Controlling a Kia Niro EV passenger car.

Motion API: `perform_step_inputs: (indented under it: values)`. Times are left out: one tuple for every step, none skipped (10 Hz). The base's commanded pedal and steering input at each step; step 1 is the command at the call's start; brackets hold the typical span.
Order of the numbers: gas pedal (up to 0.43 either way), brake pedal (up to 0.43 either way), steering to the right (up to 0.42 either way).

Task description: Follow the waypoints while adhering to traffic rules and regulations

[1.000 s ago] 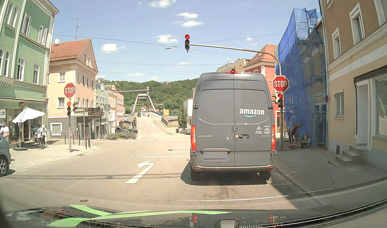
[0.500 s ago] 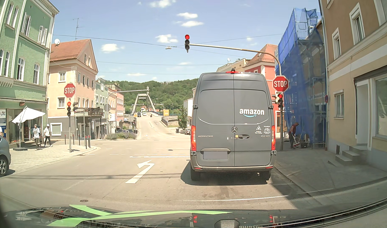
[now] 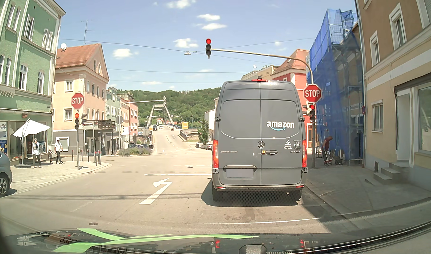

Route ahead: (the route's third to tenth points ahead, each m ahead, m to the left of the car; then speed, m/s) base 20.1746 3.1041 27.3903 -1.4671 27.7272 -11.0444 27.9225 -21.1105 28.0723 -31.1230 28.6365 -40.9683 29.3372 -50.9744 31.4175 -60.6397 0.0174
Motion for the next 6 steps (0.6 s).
perform_step_inputs:
  values:
    - [0.0, 0.256, 0.033]
    - [0.0, 0.268, 0.033]
    - [0.0, 0.28, 0.033]
    - [0.0, 0.287, 0.033]
    - [0.0, 0.28, 0.033]
    - [0.0, 0.287, 0.033]
